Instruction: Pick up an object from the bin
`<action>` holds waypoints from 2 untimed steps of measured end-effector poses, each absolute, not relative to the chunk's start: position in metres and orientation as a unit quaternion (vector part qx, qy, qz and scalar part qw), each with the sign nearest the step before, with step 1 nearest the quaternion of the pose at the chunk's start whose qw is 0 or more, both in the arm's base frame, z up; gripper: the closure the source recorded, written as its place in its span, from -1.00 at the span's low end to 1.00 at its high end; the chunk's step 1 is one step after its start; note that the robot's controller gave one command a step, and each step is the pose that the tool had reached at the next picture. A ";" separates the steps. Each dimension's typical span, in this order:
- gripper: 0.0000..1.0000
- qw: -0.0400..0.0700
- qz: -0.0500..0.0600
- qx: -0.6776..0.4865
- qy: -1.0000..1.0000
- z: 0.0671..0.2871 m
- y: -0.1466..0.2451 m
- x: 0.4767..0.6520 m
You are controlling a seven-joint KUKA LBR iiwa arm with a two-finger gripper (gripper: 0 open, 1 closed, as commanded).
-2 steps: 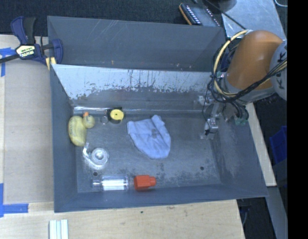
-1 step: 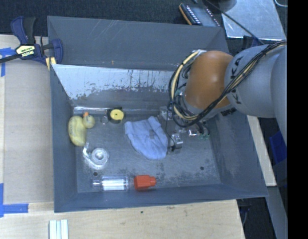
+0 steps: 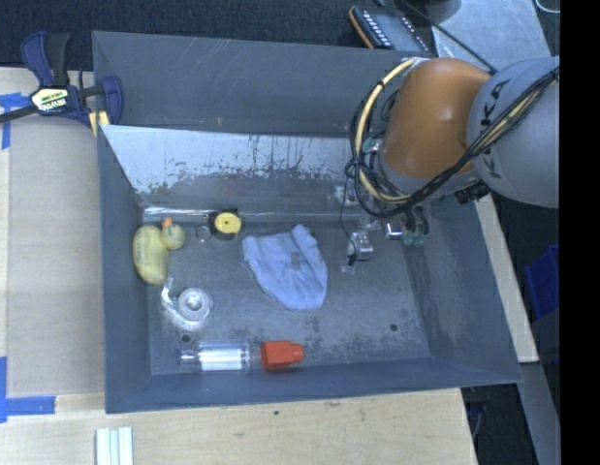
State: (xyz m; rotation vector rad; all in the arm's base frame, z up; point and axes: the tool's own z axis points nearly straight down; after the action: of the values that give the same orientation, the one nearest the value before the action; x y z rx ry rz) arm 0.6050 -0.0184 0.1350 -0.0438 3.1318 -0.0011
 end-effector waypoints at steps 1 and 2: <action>-1.00 0.000 0.004 -0.026 1.000 0.099 0.096 0.607; -1.00 0.006 0.000 0.039 0.999 0.070 0.037 0.614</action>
Offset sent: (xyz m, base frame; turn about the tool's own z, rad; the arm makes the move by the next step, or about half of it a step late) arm 0.0079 0.0566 -0.0650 0.1063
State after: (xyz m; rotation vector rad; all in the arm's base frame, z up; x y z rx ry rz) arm 0.6136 0.0367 0.0704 0.1224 3.1276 -0.0007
